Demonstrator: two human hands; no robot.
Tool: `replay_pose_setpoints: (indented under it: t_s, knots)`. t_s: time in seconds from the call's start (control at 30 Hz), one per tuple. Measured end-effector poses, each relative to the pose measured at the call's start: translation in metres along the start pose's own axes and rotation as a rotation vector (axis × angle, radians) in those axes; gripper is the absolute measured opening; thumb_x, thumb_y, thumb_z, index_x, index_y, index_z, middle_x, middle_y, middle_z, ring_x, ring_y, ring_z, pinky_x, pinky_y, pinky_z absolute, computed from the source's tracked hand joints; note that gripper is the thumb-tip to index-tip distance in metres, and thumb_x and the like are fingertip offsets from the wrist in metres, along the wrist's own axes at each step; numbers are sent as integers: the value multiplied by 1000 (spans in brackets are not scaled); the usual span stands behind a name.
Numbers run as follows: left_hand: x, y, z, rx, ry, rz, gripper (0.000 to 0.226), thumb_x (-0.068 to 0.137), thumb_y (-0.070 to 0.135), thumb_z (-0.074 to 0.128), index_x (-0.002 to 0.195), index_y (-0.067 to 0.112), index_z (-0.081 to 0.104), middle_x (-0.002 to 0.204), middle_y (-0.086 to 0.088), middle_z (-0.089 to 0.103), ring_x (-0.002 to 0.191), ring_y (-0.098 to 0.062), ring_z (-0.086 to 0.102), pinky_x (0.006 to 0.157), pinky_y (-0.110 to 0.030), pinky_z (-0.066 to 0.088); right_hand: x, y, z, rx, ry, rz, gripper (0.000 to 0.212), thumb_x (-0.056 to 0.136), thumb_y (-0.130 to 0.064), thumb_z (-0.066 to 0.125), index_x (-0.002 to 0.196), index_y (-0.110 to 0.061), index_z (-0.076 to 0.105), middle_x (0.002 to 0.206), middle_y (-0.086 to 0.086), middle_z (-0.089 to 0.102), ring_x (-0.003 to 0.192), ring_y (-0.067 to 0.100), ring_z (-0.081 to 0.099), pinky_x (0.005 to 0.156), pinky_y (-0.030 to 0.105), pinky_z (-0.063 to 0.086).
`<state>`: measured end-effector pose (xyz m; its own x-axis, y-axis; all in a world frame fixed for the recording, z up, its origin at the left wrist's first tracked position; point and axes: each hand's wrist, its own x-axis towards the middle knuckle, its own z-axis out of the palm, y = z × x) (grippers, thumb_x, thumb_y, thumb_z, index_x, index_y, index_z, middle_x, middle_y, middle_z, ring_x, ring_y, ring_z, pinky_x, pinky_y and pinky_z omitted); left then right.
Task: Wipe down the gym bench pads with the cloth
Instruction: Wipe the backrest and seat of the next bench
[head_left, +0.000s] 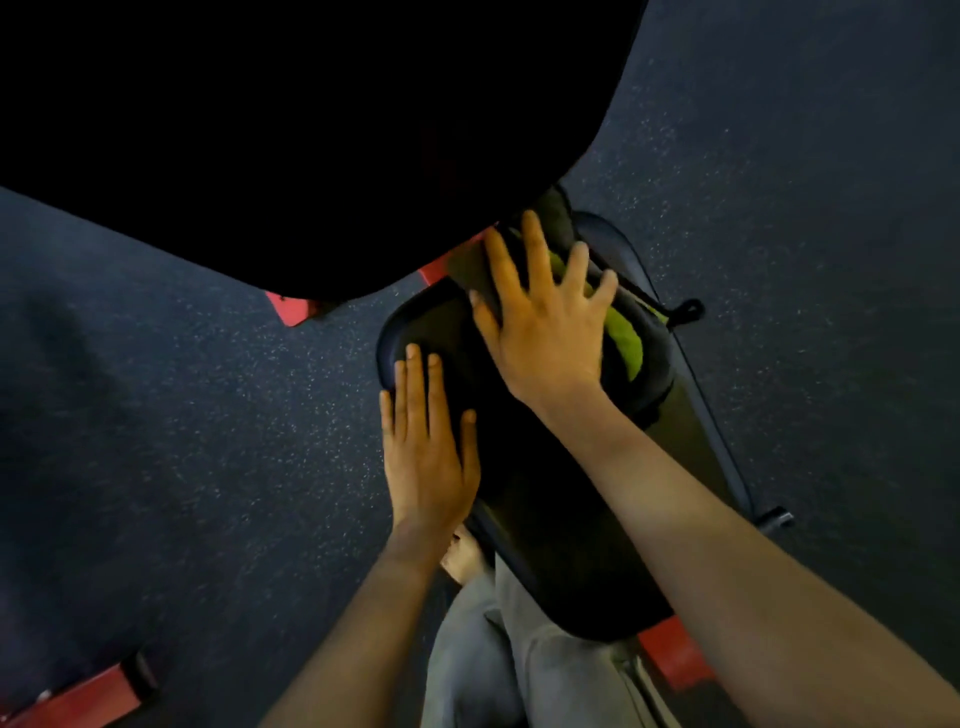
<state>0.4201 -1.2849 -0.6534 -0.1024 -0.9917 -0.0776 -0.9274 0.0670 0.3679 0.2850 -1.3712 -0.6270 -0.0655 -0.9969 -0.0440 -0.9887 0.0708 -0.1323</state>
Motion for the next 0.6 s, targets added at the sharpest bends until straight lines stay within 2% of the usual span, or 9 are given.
replay_pose_setpoints:
  t_s: [0.13,0.2,0.27,0.37,0.4,0.43,0.47,0.53,0.6]
  knots:
    - [-17,-11,-2,-31,-37,-37,61,101,46,19,148,7,12,155,-12,8,144,-22,3,118,-31,-3,-91,33,-2,-69,-27,-337,54,94,-49,42,144,-28,41,151,10,39,119,45,43,92,59,37]
    - [-22,-9,-1,-64,-48,-50,62,101,46,19,148,7,10,156,-10,6,144,-21,1,118,-29,-4,-118,58,-6,-86,-52,-373,55,90,-49,45,141,-29,43,149,10,42,114,43,44,88,57,39]
    - [-22,-7,0,-77,-36,-67,62,101,46,19,148,8,5,156,-9,4,145,-19,-1,118,-27,-5,-105,63,-6,-101,-23,-218,53,90,-49,45,138,-26,43,146,13,44,112,45,44,85,58,40]
    - [-25,-9,0,-98,-40,-55,62,101,46,18,148,9,3,156,-7,2,145,-19,-1,118,-27,-5,-43,25,-5,-25,31,174,56,93,-47,45,141,-19,42,147,20,39,119,51,43,89,63,37]
    - [-25,-10,0,-99,-40,-45,63,101,46,19,148,7,5,156,-8,3,145,-19,0,118,-28,-5,-22,6,-1,-13,20,237,57,94,-46,45,143,-18,41,149,21,37,123,52,41,92,65,35]
    - [-25,-11,0,-104,-43,-39,63,101,45,19,148,5,7,156,-9,4,145,-20,1,118,-28,-4,-10,-12,0,-29,8,224,57,94,-46,45,144,-18,41,149,20,37,124,52,41,94,66,34]
    - [-28,-14,0,-114,-52,-31,64,101,45,19,148,3,8,155,-9,4,145,-20,2,118,-29,-4,-11,-26,1,-49,18,136,56,94,-46,44,143,-20,43,148,18,39,123,50,44,94,65,36]
    - [-33,-17,-1,-130,-70,-19,64,101,44,19,148,2,9,155,-10,4,145,-20,2,118,-29,-4,-37,-31,5,-85,8,-162,53,94,-47,40,141,-24,45,146,15,43,118,46,48,92,61,39]
    - [-38,-18,-2,-135,-89,-26,64,101,43,21,147,0,11,155,-11,5,144,-21,3,118,-28,-4,-77,-7,6,-70,-33,-362,53,92,-49,41,141,-29,44,147,12,44,114,45,50,90,59,40]
